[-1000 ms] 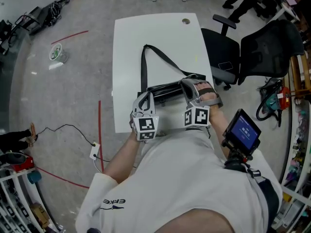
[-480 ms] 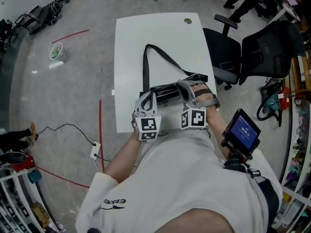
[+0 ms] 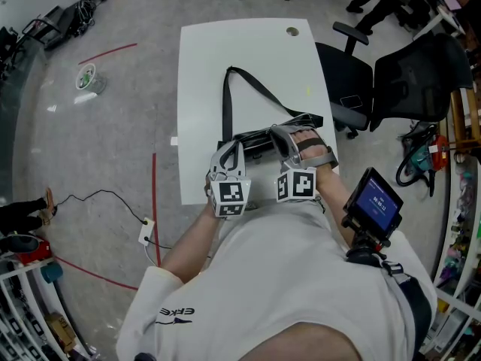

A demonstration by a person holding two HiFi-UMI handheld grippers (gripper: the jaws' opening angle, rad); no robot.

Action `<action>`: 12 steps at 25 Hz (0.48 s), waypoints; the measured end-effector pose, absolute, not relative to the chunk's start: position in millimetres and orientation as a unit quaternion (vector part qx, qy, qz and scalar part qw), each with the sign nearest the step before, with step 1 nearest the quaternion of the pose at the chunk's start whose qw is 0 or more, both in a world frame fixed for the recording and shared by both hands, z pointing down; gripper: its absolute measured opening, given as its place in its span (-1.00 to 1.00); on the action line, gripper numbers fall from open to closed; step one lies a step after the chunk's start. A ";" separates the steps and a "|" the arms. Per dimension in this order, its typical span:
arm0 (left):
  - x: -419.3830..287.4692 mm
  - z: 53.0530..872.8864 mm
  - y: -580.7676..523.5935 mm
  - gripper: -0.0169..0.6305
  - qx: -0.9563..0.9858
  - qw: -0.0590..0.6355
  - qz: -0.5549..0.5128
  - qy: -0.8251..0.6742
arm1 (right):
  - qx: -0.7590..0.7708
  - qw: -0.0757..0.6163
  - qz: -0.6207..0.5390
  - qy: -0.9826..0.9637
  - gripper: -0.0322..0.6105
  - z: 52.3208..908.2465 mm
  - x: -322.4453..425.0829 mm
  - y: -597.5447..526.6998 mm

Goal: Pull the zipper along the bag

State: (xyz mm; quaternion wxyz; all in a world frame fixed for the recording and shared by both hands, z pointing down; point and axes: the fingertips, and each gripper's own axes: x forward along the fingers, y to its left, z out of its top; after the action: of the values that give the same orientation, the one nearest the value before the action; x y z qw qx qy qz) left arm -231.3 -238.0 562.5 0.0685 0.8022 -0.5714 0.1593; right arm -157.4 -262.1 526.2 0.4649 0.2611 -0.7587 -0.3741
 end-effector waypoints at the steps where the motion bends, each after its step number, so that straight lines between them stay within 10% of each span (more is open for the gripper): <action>1: -230.7 563.7 -237.7 -0.94 0.803 0.071 0.160 -0.570 | 0.261 0.465 -0.373 -0.759 -0.85 526.3 -158.3 -261.8; 12: -228.9 564.7 -240.4 -0.94 0.810 0.075 0.156 -0.561 | 0.257 0.468 -0.373 -0.759 -0.85 528.1 -171.1 -257.9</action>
State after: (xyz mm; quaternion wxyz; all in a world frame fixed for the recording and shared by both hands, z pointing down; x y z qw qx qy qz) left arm -228.9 -240.4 564.7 0.0747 0.8099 -0.5605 0.1560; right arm -171.1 -257.9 528.1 0.4681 0.2568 -0.7590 -0.3726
